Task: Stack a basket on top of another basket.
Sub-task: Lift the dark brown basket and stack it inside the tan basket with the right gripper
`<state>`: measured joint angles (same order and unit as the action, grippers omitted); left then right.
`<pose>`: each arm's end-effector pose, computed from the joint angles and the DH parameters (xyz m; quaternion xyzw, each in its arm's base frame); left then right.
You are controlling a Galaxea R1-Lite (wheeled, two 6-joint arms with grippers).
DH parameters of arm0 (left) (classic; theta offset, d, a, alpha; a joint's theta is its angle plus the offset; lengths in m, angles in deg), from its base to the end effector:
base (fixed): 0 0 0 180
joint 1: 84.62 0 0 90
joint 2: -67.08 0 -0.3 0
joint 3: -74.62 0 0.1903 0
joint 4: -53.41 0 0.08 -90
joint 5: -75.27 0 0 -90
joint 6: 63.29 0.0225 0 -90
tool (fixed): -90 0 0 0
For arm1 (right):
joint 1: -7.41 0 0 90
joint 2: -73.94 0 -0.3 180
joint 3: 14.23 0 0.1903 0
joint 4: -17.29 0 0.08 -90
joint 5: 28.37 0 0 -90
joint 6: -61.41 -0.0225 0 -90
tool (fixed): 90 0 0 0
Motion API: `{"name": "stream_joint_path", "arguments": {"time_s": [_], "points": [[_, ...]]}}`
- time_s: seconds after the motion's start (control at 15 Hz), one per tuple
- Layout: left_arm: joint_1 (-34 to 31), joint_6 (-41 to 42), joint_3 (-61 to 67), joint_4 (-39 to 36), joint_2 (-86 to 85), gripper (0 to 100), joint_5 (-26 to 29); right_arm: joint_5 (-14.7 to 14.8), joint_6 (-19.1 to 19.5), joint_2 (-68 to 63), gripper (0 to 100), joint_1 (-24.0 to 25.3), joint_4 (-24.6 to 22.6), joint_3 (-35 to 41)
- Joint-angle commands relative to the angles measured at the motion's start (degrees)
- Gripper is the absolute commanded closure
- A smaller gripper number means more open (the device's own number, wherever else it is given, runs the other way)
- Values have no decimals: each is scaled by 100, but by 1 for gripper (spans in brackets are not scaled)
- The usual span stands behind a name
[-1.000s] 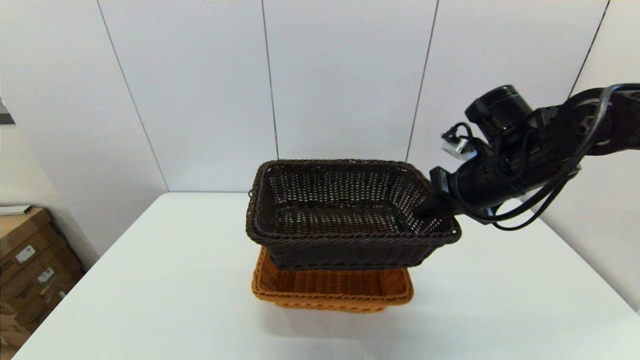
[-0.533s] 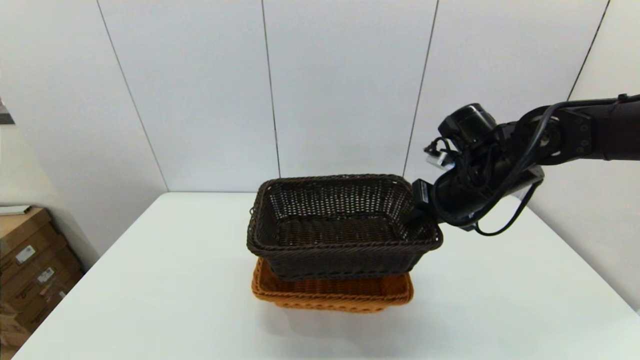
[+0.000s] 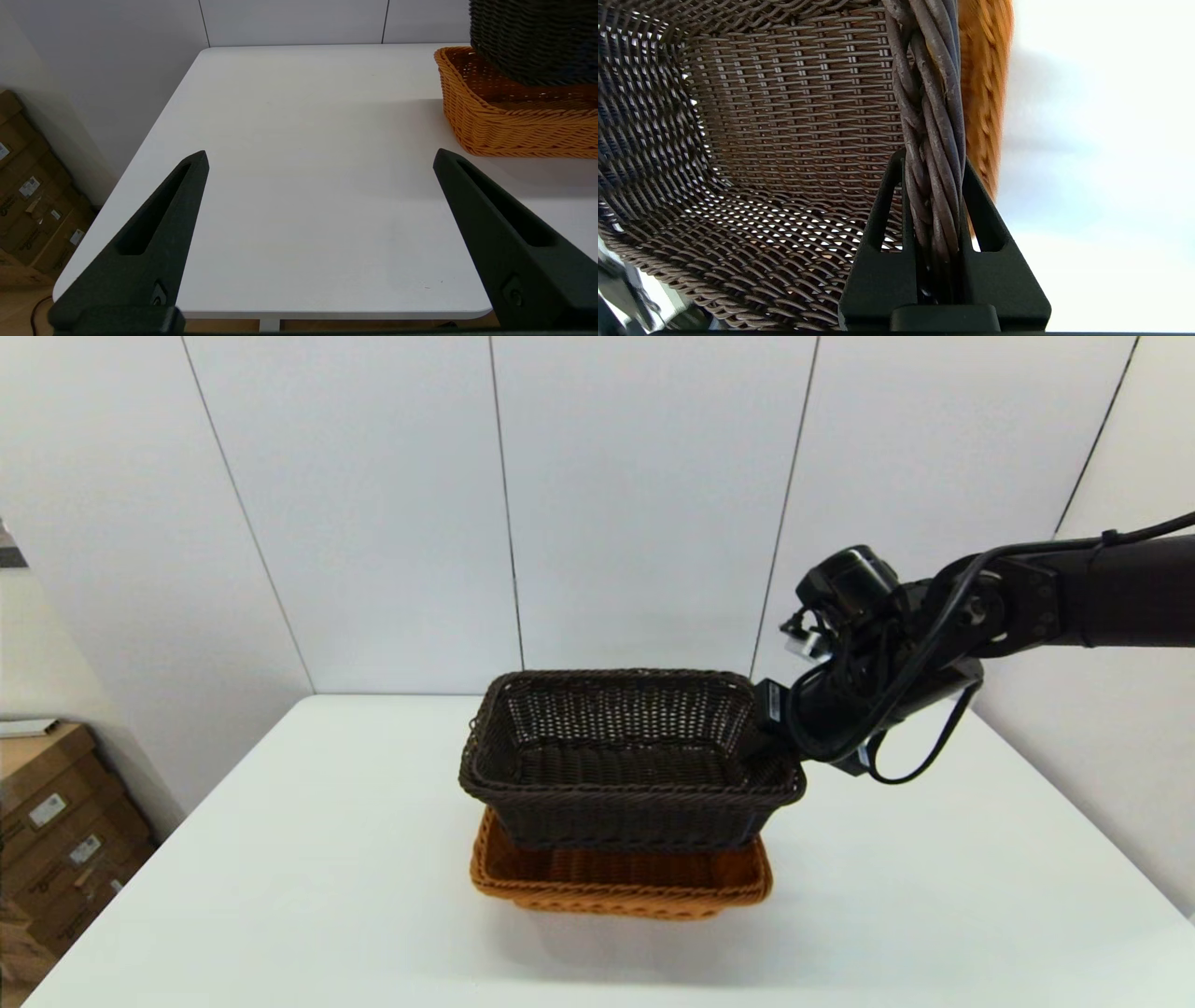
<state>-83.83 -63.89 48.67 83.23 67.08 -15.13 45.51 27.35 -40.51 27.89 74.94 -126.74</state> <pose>-0.0266 0.0005 0.0764 -0.0049 0.0338 -0.0032 0.9994 0.3405 0.1338 0.1790 0.2232 0.5546 0.1151 0.7933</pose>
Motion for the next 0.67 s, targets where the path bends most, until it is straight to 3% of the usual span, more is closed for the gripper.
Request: {"name": "stream_joint_path", "arguments": {"time_s": [0.07,0.67], "points": [[0,-2,-5,6,-9,0,-4,144,-110,-122,100,158,9,19],[0,-2,4,6,-9,0,-4,144,-154,-87,100,202,9,195]]}}
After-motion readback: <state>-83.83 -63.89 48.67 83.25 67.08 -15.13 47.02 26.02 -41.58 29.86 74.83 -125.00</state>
